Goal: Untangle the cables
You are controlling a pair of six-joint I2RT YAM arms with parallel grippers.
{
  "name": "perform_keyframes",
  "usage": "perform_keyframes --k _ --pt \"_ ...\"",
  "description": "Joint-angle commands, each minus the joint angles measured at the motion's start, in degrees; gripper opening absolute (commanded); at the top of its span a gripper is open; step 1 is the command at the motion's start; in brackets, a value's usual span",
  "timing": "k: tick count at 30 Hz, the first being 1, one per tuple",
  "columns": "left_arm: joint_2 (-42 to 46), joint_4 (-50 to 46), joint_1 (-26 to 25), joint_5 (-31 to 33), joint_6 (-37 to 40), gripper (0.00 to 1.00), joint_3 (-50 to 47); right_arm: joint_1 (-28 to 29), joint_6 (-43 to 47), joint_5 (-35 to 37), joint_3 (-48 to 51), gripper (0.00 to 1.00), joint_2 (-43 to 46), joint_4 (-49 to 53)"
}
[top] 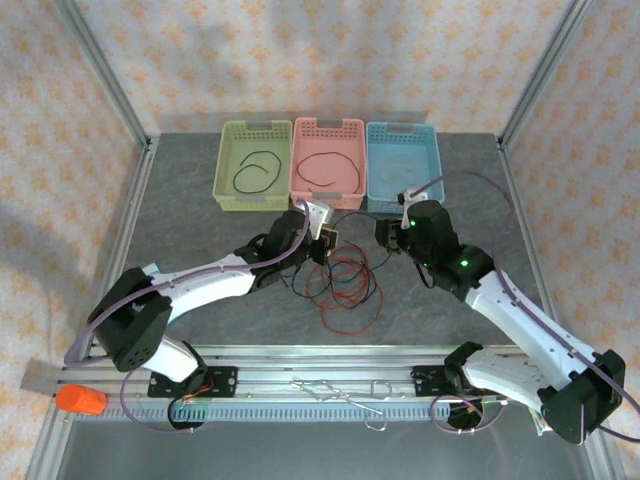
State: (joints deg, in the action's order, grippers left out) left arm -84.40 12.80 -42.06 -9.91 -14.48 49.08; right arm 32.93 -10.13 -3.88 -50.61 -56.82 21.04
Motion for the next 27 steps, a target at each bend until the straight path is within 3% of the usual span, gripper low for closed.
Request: perform_keyframes --k 1,4,13,27 --pt "1.52 -5.99 -0.34 4.44 -0.75 0.0 3.96 -0.32 -1.57 2.51 1.55 0.58 2.47 -3.76" --pt "0.99 -12.28 -0.59 3.52 -0.63 0.0 8.62 -0.32 -2.51 3.85 2.43 0.73 3.94 -5.66" --pt "3.53 -18.66 -1.87 4.56 0.32 0.0 15.14 -0.32 -5.33 5.54 4.73 0.91 5.44 -12.79" --pt "5.19 -27.04 -1.72 11.72 3.05 0.0 25.61 -0.32 -8.46 -0.46 5.54 0.94 1.87 -23.51"
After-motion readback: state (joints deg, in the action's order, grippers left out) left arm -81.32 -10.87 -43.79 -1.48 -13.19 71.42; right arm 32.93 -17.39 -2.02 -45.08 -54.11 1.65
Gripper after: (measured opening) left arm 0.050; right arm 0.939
